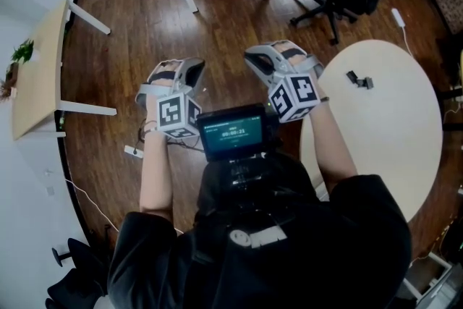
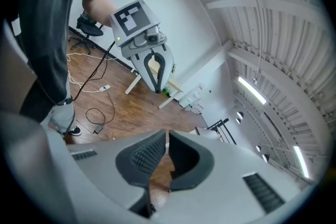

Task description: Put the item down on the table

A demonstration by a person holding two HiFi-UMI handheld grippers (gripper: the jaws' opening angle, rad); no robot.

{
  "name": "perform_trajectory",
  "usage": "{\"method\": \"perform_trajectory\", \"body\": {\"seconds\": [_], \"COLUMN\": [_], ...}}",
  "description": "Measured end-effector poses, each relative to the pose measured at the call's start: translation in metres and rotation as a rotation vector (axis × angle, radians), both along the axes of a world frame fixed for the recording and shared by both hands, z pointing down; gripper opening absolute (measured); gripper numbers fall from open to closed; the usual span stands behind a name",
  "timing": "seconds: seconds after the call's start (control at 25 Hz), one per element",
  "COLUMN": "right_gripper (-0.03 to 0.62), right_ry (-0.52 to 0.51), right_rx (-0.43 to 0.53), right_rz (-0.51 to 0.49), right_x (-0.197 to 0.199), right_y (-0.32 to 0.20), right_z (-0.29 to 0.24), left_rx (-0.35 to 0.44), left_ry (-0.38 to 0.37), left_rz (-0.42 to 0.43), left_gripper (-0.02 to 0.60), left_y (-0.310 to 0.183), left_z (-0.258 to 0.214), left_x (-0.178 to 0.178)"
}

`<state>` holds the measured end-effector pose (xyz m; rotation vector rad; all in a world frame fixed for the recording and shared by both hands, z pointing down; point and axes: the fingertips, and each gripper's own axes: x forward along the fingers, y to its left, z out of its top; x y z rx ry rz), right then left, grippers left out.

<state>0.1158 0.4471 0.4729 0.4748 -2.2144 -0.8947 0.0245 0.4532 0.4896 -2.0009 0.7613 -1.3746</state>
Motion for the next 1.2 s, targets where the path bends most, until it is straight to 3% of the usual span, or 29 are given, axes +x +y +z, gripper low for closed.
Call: {"method": "perform_trajectory", "body": {"seconds": [0.6, 1.2], "right_gripper": [0.031, 0.031], "right_ry": [-0.008, 0.011], "right_rx": [0.049, 0.032], "right_rz": [0.01, -0.006], "right_x": [-0.0025, 0.0007], "right_y": [-0.0096, -0.0073], "right_z": [-0.0091, -0.0037], "left_rx": [0.03, 0.032], "left_ry": [-0.005, -0.011], "left_rz": [-0.003, -0.018], "left_gripper": [0.003, 0.003], "left_y": [-0.007, -0.0053], "left_z": [-0.0066, -0.0071], "left_x": [-0.0027, -0.002]}}
